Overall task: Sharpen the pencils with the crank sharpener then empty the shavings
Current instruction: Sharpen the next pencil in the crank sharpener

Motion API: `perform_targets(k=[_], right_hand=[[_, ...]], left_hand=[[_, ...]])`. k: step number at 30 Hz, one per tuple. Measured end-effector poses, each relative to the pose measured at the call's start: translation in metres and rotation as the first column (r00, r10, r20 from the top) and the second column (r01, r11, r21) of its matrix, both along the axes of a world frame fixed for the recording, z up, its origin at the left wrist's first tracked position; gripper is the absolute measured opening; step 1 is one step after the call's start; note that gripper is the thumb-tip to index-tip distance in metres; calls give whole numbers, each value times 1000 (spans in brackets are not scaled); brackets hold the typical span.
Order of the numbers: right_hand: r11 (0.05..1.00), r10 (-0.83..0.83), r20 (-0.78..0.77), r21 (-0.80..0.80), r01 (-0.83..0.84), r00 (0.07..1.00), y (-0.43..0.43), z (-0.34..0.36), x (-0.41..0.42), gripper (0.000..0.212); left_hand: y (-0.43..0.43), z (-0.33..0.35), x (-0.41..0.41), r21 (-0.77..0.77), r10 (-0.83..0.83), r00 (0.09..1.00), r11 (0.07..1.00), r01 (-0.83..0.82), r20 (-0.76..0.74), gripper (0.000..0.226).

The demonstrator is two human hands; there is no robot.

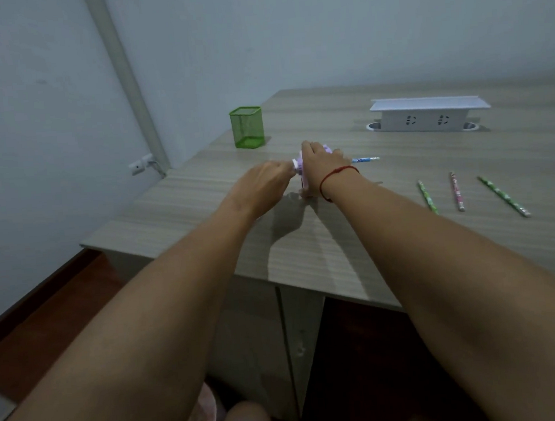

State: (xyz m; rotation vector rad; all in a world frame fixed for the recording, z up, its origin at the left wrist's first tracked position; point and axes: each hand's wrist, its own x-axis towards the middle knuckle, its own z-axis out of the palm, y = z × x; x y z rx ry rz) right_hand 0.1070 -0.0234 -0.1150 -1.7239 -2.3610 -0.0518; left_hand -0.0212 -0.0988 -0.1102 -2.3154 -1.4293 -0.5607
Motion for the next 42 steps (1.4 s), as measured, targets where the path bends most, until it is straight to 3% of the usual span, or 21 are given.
perform_targets(k=[5,10,17,26,37,42], right_hand=[[1000,5,-16,14,-5,1000,2,-1,-1,86],[1000,28,-3,-9,-28,1000,-1,0,4,82],[1000,27,56,-2,-27,998,-12,5,7,85],[998,48,42,26,-49,998,-4,3,9,74],[998,18,111,-66,-11,994,-8,17,2,81],[1000,21,109,-21,-19,994,-14,18,2,79]], left_hand=[[-4,-9,1,-71,14,1000,997,-13,15,19],[3,-23,6,-253,144,990,958,-136,10,22],[39,-16,9,-347,267,956,891,-292,-118,23],[59,2,3,-192,261,939,933,-305,-222,22],[42,14,-10,84,16,1000,996,-16,4,20],[21,-1,-8,80,-16,1000,997,15,15,16]])
